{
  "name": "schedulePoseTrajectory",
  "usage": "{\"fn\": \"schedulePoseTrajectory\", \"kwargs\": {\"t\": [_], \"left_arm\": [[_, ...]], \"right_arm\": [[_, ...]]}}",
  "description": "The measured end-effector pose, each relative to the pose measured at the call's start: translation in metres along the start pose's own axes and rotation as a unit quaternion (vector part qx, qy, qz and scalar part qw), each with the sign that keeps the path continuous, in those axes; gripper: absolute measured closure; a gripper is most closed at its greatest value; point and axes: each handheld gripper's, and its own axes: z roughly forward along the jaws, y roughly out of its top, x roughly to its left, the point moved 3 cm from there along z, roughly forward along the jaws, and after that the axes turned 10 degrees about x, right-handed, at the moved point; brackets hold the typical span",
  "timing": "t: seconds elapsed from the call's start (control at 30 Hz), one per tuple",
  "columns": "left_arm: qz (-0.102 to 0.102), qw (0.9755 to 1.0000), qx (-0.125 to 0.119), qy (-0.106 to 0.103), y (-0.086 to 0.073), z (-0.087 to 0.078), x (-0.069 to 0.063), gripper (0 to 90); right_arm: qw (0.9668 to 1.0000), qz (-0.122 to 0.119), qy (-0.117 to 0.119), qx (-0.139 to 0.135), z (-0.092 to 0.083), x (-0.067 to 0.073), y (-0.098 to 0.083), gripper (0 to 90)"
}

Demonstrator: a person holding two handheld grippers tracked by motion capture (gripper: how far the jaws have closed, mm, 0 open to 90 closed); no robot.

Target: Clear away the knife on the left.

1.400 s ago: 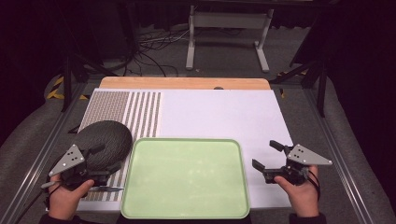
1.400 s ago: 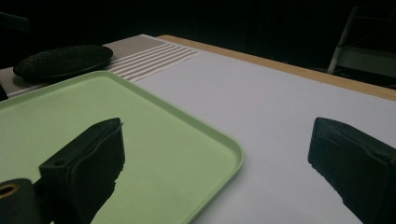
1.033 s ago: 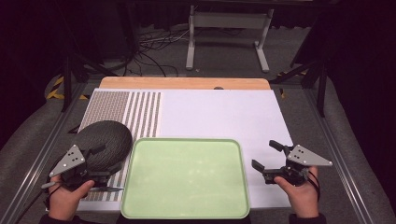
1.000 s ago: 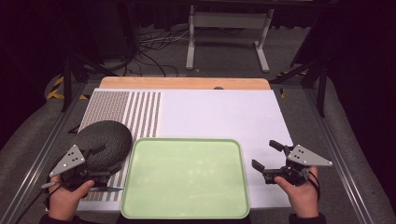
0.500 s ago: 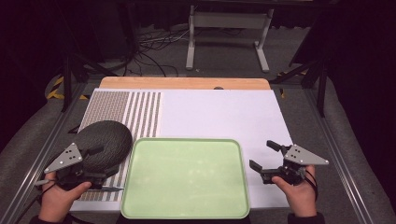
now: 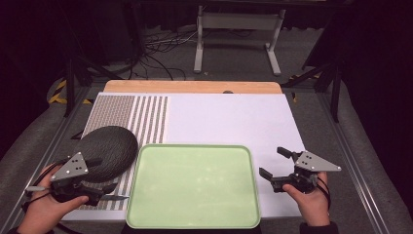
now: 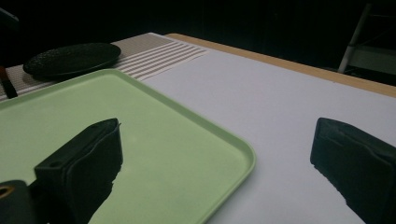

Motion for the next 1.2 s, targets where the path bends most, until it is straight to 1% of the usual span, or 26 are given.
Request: {"fn": "schedulePoseTrajectory", "kwargs": {"t": [0.17,0.3,0.37,0.4,0.5,0.53,0.57,0.67,0.7,0.73,0.77,0.83,0.87,0.9,0.97,1.0,1.2], "left_arm": [[0.018,0.9995,0.025,0.009,0.000,-0.007,0.002,8.7],[0.026,0.9988,0.040,0.005,0.002,-0.011,0.003,8.5],[0.030,0.9980,0.054,0.003,0.002,-0.012,0.003,8.9],[0.037,0.9971,0.067,0.002,0.003,-0.012,0.003,8.9],[0.045,0.9950,0.089,-0.002,0.004,-0.012,0.003,9.4],[0.047,0.9944,0.094,-0.004,0.004,-0.011,0.004,9.8],[0.047,0.9944,0.094,-0.004,0.004,-0.011,0.004,10.0],[0.060,0.9911,0.118,-0.009,0.006,-0.010,0.004,10.3],[0.060,0.9911,0.118,-0.009,0.006,-0.010,0.004,10.5],[0.065,0.9898,0.127,-0.013,0.007,-0.009,0.005,10.5],[0.071,0.9877,0.139,-0.018,0.007,-0.009,0.005,11.1],[0.077,0.9855,0.150,-0.019,0.007,-0.008,0.007,12.0],[0.077,0.9855,0.150,-0.019,0.007,-0.008,0.007,12.5],[0.079,0.9838,0.159,-0.022,0.006,-0.007,0.008,12.5],[0.085,0.9820,0.167,-0.026,0.006,-0.007,0.010,13.8],[0.089,0.9807,0.172,-0.029,0.005,-0.008,0.010,13.8],[0.099,0.9764,0.189,-0.036,0.004,-0.009,0.012,13.8]], "right_arm": [[1.0000,0.000,0.005,0.002,0.001,0.000,-0.001,3.1],[1.0000,0.000,0.006,0.005,0.002,0.000,-0.001,3.1],[1.0000,-0.001,0.007,0.007,0.003,0.001,-0.001,3.1],[1.0000,-0.002,0.007,0.007,0.003,0.001,-0.001,3.1],[0.9999,-0.001,0.009,0.008,0.004,0.001,-0.001,3.1],[0.9999,-0.002,0.010,0.008,0.004,0.000,-0.001,3.1],[0.9999,-0.002,0.010,0.009,0.004,0.000,-0.002,3.1],[0.9999,-0.001,0.012,0.010,0.005,0.000,-0.002,3.1],[0.9999,-0.001,0.012,0.010,0.005,0.000,-0.002,3.1],[0.9999,-0.002,0.012,0.009,0.005,0.000,-0.002,3.1],[0.9999,-0.003,0.012,0.010,0.005,0.000,-0.002,3.1],[0.9999,-0.002,0.013,0.010,0.005,0.000,-0.002,3.1],[0.9999,-0.002,0.013,0.010,0.005,0.000,-0.002,3.1],[0.9999,-0.002,0.013,0.011,0.005,0.000,-0.002,3.1],[0.9998,-0.002,0.015,0.012,0.005,0.000,-0.002,3.1],[0.9998,-0.003,0.015,0.012,0.006,0.000,-0.002,3.1],[0.9997,-0.004,0.018,0.014,0.007,0.001,-0.003,3.0]]}}
